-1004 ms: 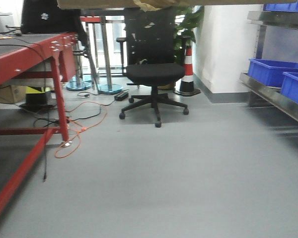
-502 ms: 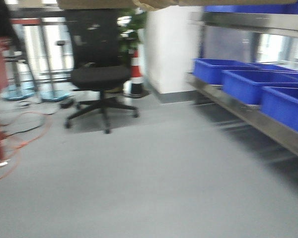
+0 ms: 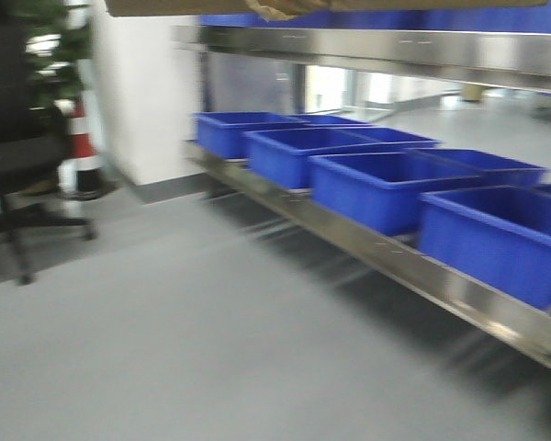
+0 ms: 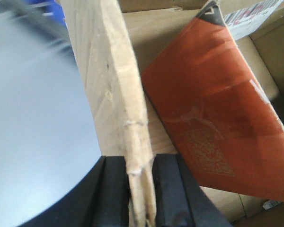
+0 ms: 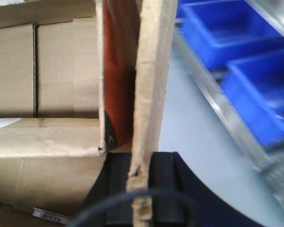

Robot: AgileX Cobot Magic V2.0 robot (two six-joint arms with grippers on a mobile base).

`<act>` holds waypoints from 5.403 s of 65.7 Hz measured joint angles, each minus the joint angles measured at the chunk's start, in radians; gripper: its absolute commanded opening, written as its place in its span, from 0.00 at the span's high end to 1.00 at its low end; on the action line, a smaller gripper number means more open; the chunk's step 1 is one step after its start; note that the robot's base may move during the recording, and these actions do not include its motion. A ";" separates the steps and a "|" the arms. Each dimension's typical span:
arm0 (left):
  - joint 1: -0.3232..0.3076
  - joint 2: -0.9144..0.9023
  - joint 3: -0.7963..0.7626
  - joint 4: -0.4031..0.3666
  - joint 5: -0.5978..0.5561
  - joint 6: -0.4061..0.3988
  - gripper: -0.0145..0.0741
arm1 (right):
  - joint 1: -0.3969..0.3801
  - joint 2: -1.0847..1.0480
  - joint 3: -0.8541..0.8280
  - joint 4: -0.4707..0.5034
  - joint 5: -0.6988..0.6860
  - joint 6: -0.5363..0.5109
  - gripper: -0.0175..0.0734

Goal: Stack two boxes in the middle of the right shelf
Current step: 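Carry the lifted boxes with both grippers while driving to the shelf, then raise the boxes with both grippers above the middle steel shelf, then lower the boxes onto the middle shelf with both grippers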

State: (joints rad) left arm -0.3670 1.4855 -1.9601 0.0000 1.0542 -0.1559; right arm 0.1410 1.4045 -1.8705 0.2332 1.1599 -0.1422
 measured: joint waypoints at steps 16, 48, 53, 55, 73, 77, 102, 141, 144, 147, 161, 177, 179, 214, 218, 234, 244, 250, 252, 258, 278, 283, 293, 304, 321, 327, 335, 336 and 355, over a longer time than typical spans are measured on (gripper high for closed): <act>0.000 0.000 0.000 0.000 0.000 0.000 0.96 | 0.000 0.000 0.000 0.000 0.000 0.000 0.97; 0.000 0.000 0.000 0.000 0.000 0.000 0.96 | 0.000 0.000 0.000 0.000 0.000 0.000 0.97; 0.000 0.000 0.000 0.000 0.000 0.000 0.96 | 0.000 0.000 0.000 0.000 0.000 0.002 0.97; 0.000 0.000 0.000 0.000 0.000 0.000 0.96 | 0.000 0.000 0.000 0.000 0.000 0.000 0.97; 0.000 0.000 0.000 0.000 0.000 0.000 0.96 | 0.000 0.000 0.000 0.000 0.000 0.000 0.97; 0.000 0.000 0.000 0.000 0.000 0.000 0.96 | 0.000 0.000 0.000 0.000 0.000 0.000 0.97; 0.000 0.000 0.000 0.000 0.000 0.000 0.96 | 0.000 0.000 0.000 0.000 0.000 0.000 0.97; 0.000 0.000 0.000 0.000 0.000 0.000 0.96 | 0.000 0.000 0.000 0.000 0.000 0.001 0.97; 0.000 0.000 0.000 0.000 0.000 0.000 0.96 | 0.000 0.000 0.000 0.000 0.000 0.001 0.97; 0.000 0.000 0.000 0.000 0.000 0.000 0.96 | 0.000 0.000 0.000 0.000 0.000 0.000 0.97; 0.000 0.000 0.000 0.000 0.000 0.000 0.96 | 0.000 0.000 0.000 0.000 0.000 -0.002 0.97; 0.000 0.000 0.000 0.000 0.000 0.000 0.96 | 0.000 0.000 0.000 0.000 0.000 -0.002 0.97; 0.000 0.000 0.000 0.000 0.000 0.000 0.96 | 0.000 0.000 0.000 0.000 0.000 0.000 0.97; 0.000 0.000 0.000 0.000 -0.004 0.000 0.96 | 0.000 0.000 0.000 0.000 0.000 0.000 0.97; 0.000 0.000 0.000 0.000 -0.004 0.000 0.96 | 0.000 0.000 0.000 0.000 0.000 0.000 0.97; 0.000 0.000 0.000 0.000 -0.004 0.000 0.96 | 0.000 0.000 0.000 0.000 0.000 0.000 0.97; 0.000 0.000 0.000 0.000 -0.004 0.000 0.96 | 0.000 0.000 0.000 0.000 0.000 0.000 0.97; 0.000 0.000 0.000 0.000 -0.004 0.000 0.96 | 0.000 0.000 0.000 0.000 0.000 0.002 0.97; 0.000 0.000 0.000 0.000 -0.004 0.000 0.96 | 0.000 0.000 0.000 0.000 0.000 0.002 0.97; 0.000 0.000 0.000 0.000 -0.004 0.000 0.96 | 0.000 0.000 0.000 0.000 0.000 0.002 0.97; 0.000 0.000 0.000 0.000 -0.004 0.000 0.96 | 0.000 0.000 0.000 0.000 0.000 0.002 0.97; 0.000 0.000 0.000 0.000 -0.004 0.000 0.96 | 0.000 0.000 0.000 0.000 -0.002 0.000 0.97; 0.000 0.000 0.000 0.000 -0.004 0.000 0.96 | 0.000 0.000 0.000 0.000 -0.002 0.000 0.97; 0.000 0.000 0.000 0.000 -0.010 0.000 0.96 | 0.000 0.000 0.000 0.000 -0.010 0.000 0.97; 0.000 0.000 0.000 0.000 -0.021 0.000 0.96 | 0.000 0.000 0.000 0.000 -0.022 0.000 0.97; 0.000 0.000 0.000 0.006 -0.021 0.000 0.96 | 0.000 0.000 0.000 0.006 -0.029 0.000 0.97; 0.000 0.000 0.000 0.008 0.022 0.000 0.96 | 0.000 0.000 0.000 0.024 0.001 0.000 0.97; 0.000 0.000 0.000 0.008 0.033 0.000 0.96 | 0.000 0.000 0.000 0.027 0.011 0.000 0.97; 0.000 0.022 0.028 0.006 0.177 0.028 0.96 | 0.000 0.002 0.062 0.056 0.106 0.000 0.97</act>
State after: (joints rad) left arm -0.3670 1.5079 -1.9318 0.0055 1.2313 -0.1277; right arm 0.1410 1.4065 -1.8085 0.2896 1.2658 -0.1425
